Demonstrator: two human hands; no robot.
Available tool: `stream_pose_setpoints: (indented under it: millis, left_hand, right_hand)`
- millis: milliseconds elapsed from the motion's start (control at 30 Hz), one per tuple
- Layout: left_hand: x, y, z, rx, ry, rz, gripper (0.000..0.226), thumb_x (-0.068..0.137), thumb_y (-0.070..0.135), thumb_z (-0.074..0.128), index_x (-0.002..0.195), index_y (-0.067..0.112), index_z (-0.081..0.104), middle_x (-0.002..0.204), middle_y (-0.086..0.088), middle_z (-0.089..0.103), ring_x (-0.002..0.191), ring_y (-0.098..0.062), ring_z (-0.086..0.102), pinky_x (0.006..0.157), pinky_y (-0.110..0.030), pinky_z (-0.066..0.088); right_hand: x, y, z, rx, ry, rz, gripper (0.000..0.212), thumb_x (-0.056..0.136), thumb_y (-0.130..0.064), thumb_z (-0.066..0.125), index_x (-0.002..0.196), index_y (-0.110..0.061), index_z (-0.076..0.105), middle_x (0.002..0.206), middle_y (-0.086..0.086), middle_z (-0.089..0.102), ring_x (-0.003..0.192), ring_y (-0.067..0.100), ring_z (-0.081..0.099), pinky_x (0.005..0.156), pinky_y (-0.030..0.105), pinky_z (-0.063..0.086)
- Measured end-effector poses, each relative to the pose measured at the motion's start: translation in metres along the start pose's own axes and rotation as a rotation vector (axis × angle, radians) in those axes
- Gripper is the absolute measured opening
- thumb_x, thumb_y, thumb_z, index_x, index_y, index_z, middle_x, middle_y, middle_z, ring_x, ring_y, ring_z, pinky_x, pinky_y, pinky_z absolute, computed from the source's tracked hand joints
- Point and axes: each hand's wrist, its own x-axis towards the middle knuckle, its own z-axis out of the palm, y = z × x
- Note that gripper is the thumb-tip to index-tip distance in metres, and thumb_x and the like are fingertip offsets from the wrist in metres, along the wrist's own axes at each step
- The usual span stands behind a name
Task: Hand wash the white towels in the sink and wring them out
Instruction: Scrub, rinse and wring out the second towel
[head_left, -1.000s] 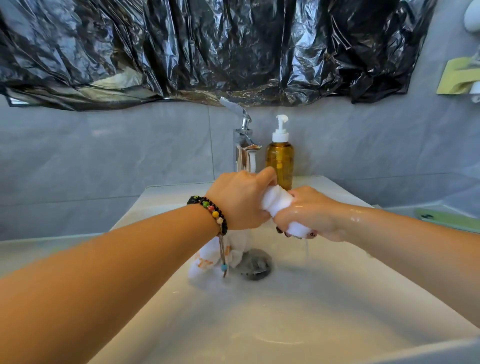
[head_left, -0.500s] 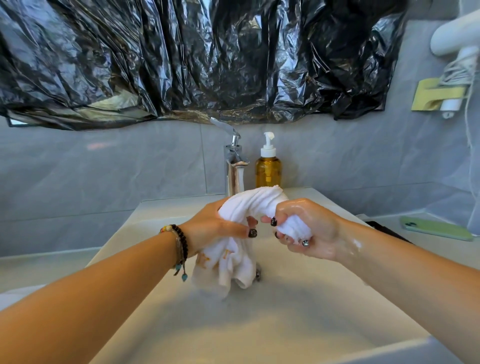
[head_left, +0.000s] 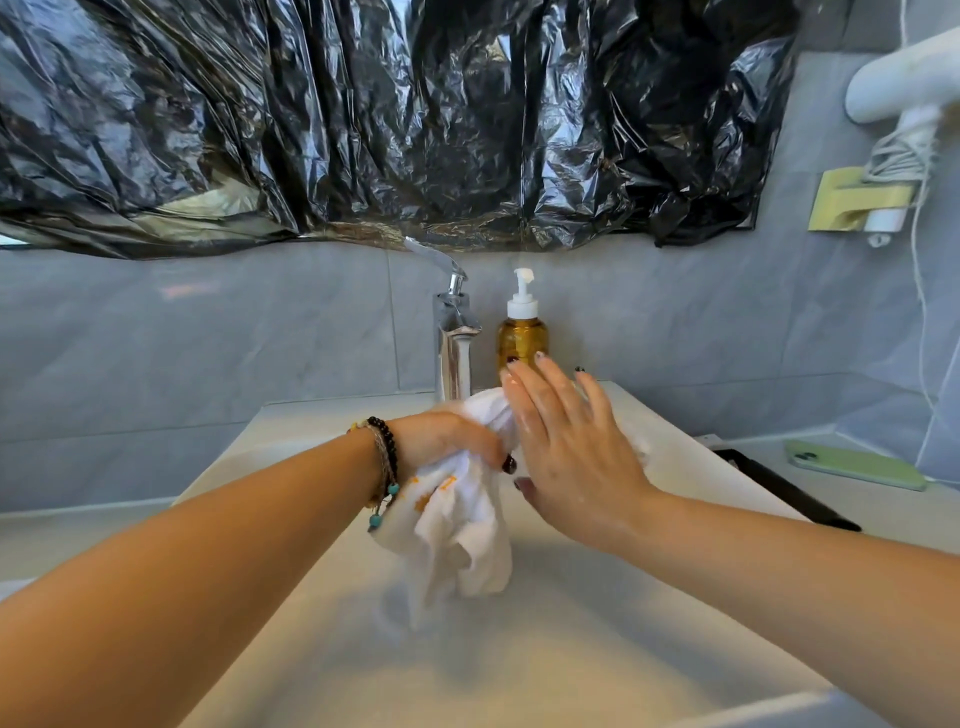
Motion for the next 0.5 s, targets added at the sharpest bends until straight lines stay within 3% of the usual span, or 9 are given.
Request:
stream_pose_setpoints:
  millis: [67, 133, 267, 333, 400, 500]
  left_hand:
    - [-0.002, 0.007, 0.008, 0.097, -0.124, -0.003, 0.007, 0.071, -0.002, 0.064, 0.075, 0.003, 0.059, 0.064, -0.001, 0.064, 0.058, -0.009, 0.061, 0.059, -0.018, 0.049]
    - [-0.002, 0.010, 0.012, 0.267, -0.143, -0.021, 0.019, 0.068, 0.006, 0.069, 0.083, 0.001, 0.060, 0.073, -0.006, 0.060, 0.065, -0.012, 0.057, 0.064, -0.019, 0.048]
    - [0.010, 0.014, 0.017, 0.753, 0.107, -0.059, 0.025, 0.074, 0.024, 0.080, 0.089, 0.010, 0.066, 0.082, -0.001, 0.065, 0.074, -0.018, 0.061, 0.068, -0.027, 0.053]
    - [0.014, 0.013, 0.020, 0.773, 0.237, -0.050, 0.020, 0.075, 0.020, 0.076, 0.088, 0.009, 0.065, 0.078, -0.003, 0.066, 0.070, -0.018, 0.060, 0.062, -0.026, 0.051]
    - [0.016, 0.007, 0.018, 0.682, 0.345, -0.015, 0.028, 0.072, 0.018, 0.078, 0.091, 0.016, 0.058, 0.081, -0.001, 0.067, 0.072, -0.014, 0.061, 0.060, -0.023, 0.051]
    - [0.009, -0.001, 0.008, 0.574, 0.409, -0.050, 0.053, 0.062, 0.027, 0.090, 0.101, 0.021, 0.054, 0.091, 0.000, 0.065, 0.085, -0.018, 0.064, 0.069, -0.030, 0.055]
  right_hand:
    - [0.014, 0.003, 0.005, 0.008, 0.106, -0.075, 0.062, 0.070, -0.020, 0.068, 0.126, -0.001, 0.049, 0.121, 0.018, 0.061, 0.107, 0.040, 0.060, 0.084, 0.048, 0.051]
    - [0.024, 0.009, 0.007, 0.036, 0.216, -0.184, 0.032, 0.066, -0.013, 0.062, 0.097, -0.006, 0.057, 0.081, 0.010, 0.062, 0.067, 0.030, 0.060, 0.057, 0.037, 0.043]
    - [0.034, 0.012, -0.004, 0.058, 0.082, -0.244, 0.026, 0.048, -0.010, 0.072, 0.069, -0.011, 0.057, 0.053, 0.003, 0.057, 0.038, 0.024, 0.054, 0.045, 0.024, 0.025]
    - [0.044, 0.008, -0.018, 0.010, -0.055, -0.204, 0.025, 0.058, -0.015, 0.076, 0.077, -0.013, 0.061, 0.065, 0.002, 0.066, 0.052, 0.025, 0.065, 0.048, 0.024, 0.027]
    - [0.055, 0.005, -0.030, -0.042, -0.236, -0.157, 0.017, 0.082, -0.018, 0.060, 0.099, -0.016, 0.060, 0.095, 0.002, 0.070, 0.085, 0.025, 0.070, 0.059, 0.028, 0.035]
    - [0.066, 0.002, -0.034, -0.068, -0.273, -0.129, 0.019, 0.084, -0.019, 0.058, 0.103, -0.018, 0.061, 0.100, 0.000, 0.067, 0.091, 0.024, 0.067, 0.062, 0.029, 0.038]
